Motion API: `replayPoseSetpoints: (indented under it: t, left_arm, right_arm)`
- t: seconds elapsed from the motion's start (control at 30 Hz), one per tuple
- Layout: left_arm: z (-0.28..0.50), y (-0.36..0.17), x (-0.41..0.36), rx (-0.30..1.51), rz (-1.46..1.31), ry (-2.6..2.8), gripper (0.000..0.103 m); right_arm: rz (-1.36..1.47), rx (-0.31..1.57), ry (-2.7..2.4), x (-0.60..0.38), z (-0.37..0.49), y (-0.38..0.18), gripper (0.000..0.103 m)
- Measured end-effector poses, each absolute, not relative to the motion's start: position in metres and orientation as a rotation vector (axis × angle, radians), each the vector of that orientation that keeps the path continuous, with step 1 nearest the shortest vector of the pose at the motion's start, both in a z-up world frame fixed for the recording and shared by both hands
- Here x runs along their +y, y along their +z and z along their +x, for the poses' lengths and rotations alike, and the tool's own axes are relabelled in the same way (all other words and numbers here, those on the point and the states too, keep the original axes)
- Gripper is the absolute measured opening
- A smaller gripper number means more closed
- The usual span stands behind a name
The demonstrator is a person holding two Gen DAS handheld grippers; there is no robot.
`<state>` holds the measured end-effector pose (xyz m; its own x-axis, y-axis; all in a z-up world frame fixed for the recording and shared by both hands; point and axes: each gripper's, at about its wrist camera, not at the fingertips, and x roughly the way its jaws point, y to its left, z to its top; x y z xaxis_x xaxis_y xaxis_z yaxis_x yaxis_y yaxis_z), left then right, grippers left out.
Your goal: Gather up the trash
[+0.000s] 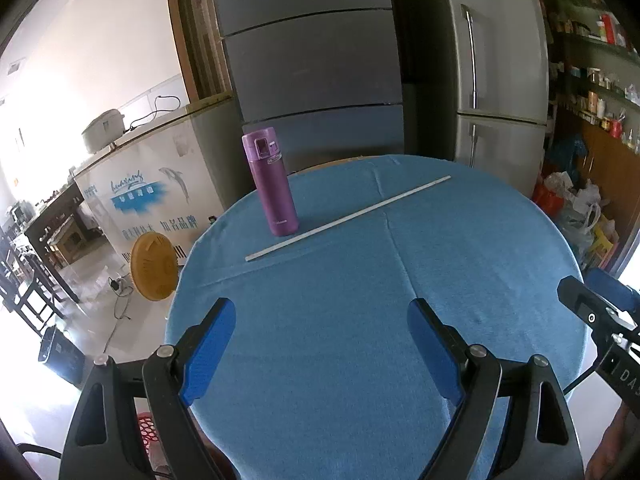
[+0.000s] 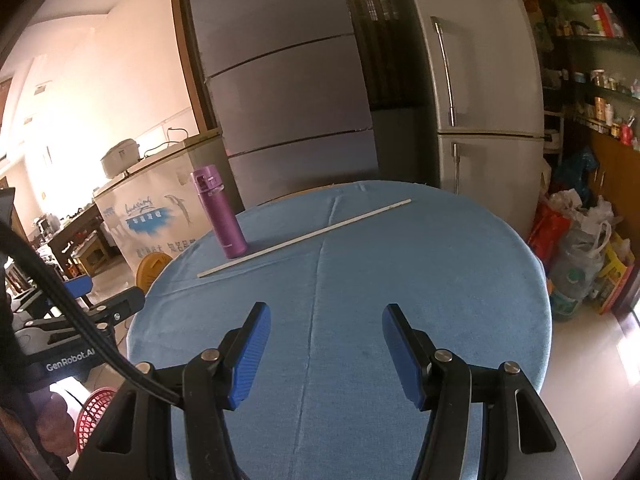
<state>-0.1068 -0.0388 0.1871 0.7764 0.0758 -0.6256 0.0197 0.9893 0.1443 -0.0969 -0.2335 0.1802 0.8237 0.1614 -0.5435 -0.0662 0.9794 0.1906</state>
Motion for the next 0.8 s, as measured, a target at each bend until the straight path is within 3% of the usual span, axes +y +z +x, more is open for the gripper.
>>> replayPoseSetpoints:
  t: [0.8]
  left_arm:
    - [-0.117, 0.173, -0.006, 0.694, 0.071, 0.003, 0.088]
  right_arm:
    - [0.100, 0.610, 0.071, -0.202, -0.113, 0.195, 0.062]
